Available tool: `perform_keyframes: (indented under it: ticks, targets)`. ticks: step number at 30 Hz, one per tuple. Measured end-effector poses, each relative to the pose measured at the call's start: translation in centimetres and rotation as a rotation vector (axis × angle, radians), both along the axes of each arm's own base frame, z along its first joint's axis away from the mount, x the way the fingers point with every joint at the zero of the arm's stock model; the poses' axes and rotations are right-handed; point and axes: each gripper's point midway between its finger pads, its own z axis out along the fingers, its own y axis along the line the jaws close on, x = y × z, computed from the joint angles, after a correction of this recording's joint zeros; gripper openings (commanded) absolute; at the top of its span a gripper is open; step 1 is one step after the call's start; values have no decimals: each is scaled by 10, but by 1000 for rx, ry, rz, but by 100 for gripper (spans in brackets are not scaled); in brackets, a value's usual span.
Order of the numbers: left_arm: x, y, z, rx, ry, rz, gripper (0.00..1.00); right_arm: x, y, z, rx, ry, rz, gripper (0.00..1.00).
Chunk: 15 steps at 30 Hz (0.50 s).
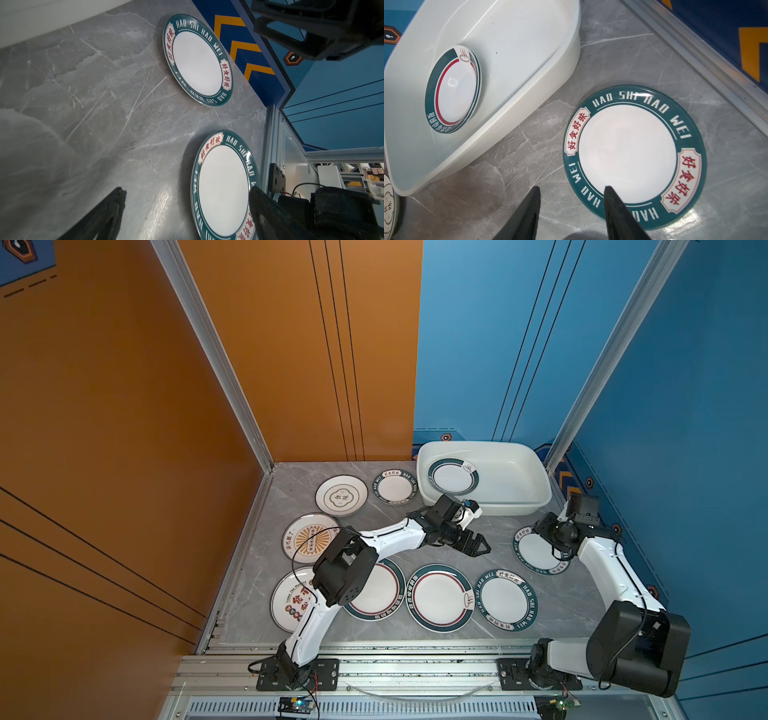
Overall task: Place the plates into the plastic bin on the countertop
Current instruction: 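Reach the left gripper to the HAO SHI HAO WEI plate while the right withdraws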
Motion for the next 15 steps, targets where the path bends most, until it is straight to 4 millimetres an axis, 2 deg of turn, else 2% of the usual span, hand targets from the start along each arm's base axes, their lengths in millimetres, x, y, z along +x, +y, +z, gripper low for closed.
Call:
perform_keyframes:
  ticks: [6,10,15]
  targets:
    - [10,-36,-2,-28,24,25,93,-14,-14,-4,5,-8,-46,52]
    - [10,-64,-6,-37,55,50,91,-21,-23,-6,18,-15,-73,52]
    - [4,-91,-24,-23,126,93,88,-24,-26,-4,30,-28,-83,52]
